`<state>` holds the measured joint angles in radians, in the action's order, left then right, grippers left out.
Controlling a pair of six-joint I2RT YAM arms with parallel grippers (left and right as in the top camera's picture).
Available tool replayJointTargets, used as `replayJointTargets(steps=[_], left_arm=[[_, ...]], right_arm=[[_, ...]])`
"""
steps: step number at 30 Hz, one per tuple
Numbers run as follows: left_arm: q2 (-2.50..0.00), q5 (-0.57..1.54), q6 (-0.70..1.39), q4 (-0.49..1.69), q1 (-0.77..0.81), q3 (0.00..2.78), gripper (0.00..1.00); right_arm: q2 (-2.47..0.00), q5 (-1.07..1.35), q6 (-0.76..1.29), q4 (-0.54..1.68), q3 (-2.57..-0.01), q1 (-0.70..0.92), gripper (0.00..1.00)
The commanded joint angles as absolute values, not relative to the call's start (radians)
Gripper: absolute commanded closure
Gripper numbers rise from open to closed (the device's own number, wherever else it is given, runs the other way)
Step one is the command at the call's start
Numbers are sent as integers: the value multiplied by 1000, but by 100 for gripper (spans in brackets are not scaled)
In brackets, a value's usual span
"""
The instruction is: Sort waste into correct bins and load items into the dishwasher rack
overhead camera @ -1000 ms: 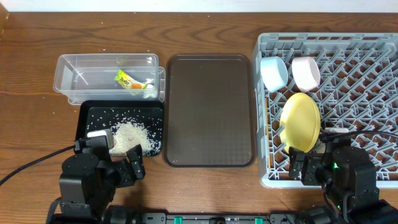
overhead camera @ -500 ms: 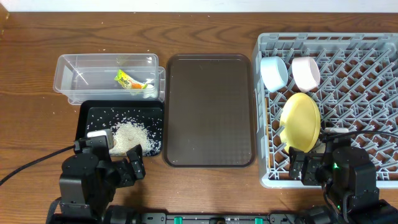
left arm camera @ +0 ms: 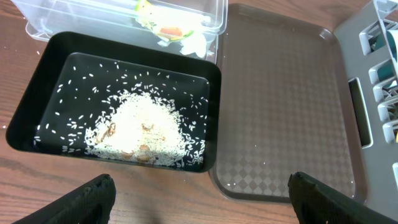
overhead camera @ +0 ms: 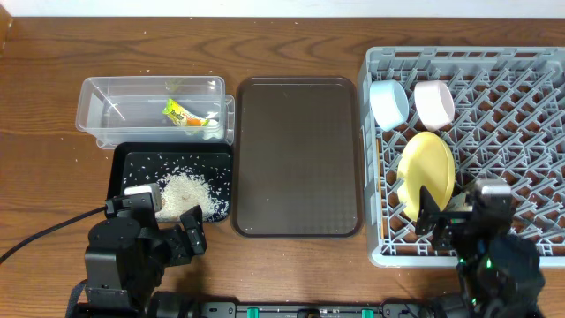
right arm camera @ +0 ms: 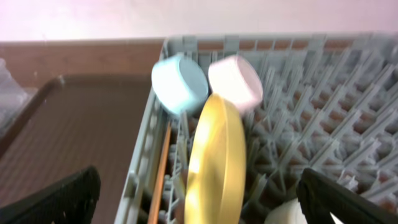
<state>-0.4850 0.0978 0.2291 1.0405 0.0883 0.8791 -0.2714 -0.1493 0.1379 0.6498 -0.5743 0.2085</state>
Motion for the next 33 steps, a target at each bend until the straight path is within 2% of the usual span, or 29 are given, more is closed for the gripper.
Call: replayJointTargets(steps=[1, 7, 17, 19, 24, 33], left_arm=[[-482, 97, 230, 1041, 91, 875, 8], [-482, 97, 230, 1041, 91, 875, 8], [-482, 97, 230, 1041, 91, 875, 8], [-482, 97, 230, 1041, 91, 875, 8], [-482, 97, 230, 1041, 91, 875, 8], [-482, 97, 230, 1041, 91, 875, 8]], right_arm=[[-161, -144, 73, 565, -464, 173, 1], [-18, -145, 41, 363, -285, 124, 1], [-6, -30, -71, -32, -35, 52, 1], [-5, -18, -73, -48, -4, 37, 1], [-6, -10, -76, 83, -6, 25, 1], [-7, -7, -65, 74, -6, 27, 1]])
